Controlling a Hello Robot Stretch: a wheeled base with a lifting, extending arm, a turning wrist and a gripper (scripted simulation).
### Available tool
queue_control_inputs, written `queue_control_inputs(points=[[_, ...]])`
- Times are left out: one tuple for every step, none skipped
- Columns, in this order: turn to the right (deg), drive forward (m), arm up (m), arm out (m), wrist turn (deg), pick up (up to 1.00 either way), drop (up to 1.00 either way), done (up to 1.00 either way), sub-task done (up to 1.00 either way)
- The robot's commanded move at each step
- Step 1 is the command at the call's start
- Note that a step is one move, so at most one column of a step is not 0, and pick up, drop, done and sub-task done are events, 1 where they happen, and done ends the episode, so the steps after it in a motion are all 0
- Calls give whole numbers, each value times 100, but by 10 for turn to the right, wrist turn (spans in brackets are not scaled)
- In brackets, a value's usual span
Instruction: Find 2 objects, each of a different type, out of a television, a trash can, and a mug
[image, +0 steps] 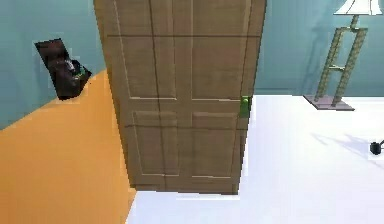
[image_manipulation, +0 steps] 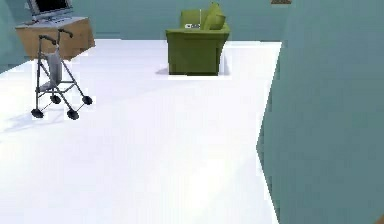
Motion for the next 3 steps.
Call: queue_control_inputs(points=[[0,15,0,0,0,0,0,0,0],[450,0,0,0,0,0,0,0,0],[300,0,0,0,0,0,0,0,0]])
